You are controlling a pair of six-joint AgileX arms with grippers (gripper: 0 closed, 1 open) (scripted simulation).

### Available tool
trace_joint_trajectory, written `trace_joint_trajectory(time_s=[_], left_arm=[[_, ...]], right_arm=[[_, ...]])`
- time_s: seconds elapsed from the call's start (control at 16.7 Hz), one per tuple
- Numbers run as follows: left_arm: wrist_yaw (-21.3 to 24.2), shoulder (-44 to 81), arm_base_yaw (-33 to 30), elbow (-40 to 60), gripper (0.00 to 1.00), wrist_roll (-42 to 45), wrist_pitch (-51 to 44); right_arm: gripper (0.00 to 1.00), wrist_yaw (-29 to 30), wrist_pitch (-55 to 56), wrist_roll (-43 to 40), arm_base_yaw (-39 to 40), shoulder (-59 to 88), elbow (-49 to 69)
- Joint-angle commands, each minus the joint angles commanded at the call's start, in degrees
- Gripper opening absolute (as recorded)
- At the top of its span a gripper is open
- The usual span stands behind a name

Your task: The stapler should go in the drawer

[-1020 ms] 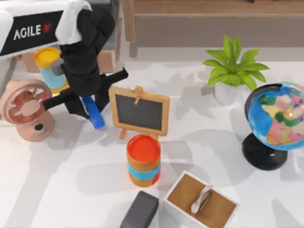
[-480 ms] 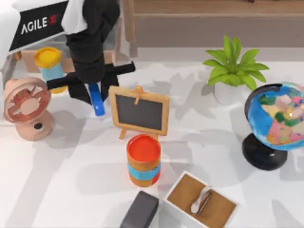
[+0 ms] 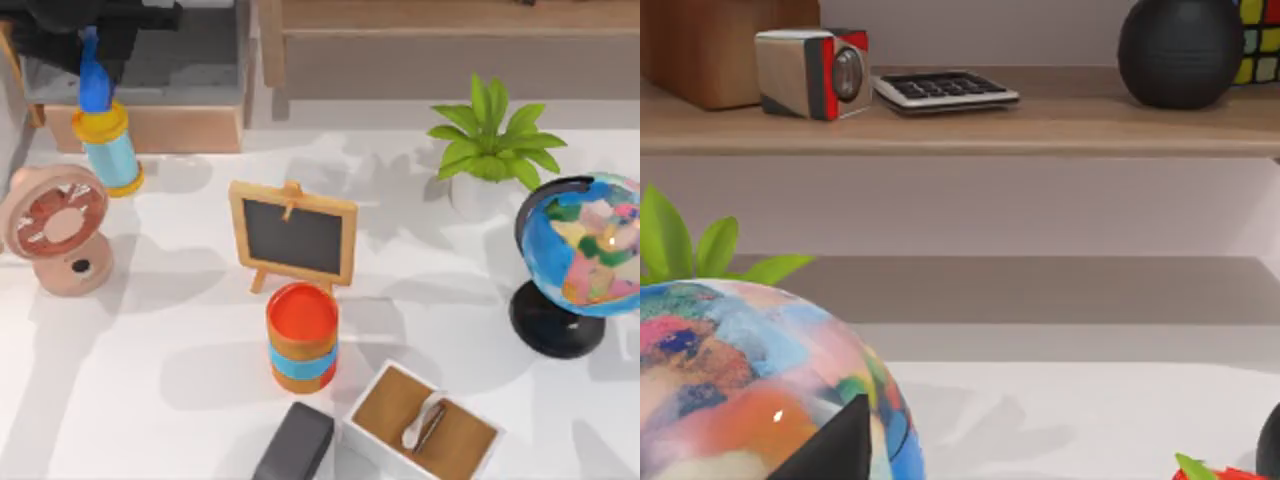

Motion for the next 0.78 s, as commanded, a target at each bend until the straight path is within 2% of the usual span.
trace_joint_trajectory(time_s=[0.24,0.48,0.6,0.78], left_arm=[[0.9,2.1,13.7,10.6,0.0,13.7,-3.8],[1.0,9.9,24.7,18.1,0.0,21.8,-5.0],[0.8,15.2,27.9,20.0,0.0,23.6,-5.4],[0.3,22.9,29.3,20.5,0.0,24.3,-6.0]], right_arm=[[1.0,0.0,0.0,0.0,0.0,0.0,0.0],[1.0,0.0,0.0,0.0,0.0,0.0,0.0],[1.0,0.0,0.0,0.0,0.0,0.0,0.0],[1.0,0.0,0.0,0.0,0.0,0.0,0.0]])
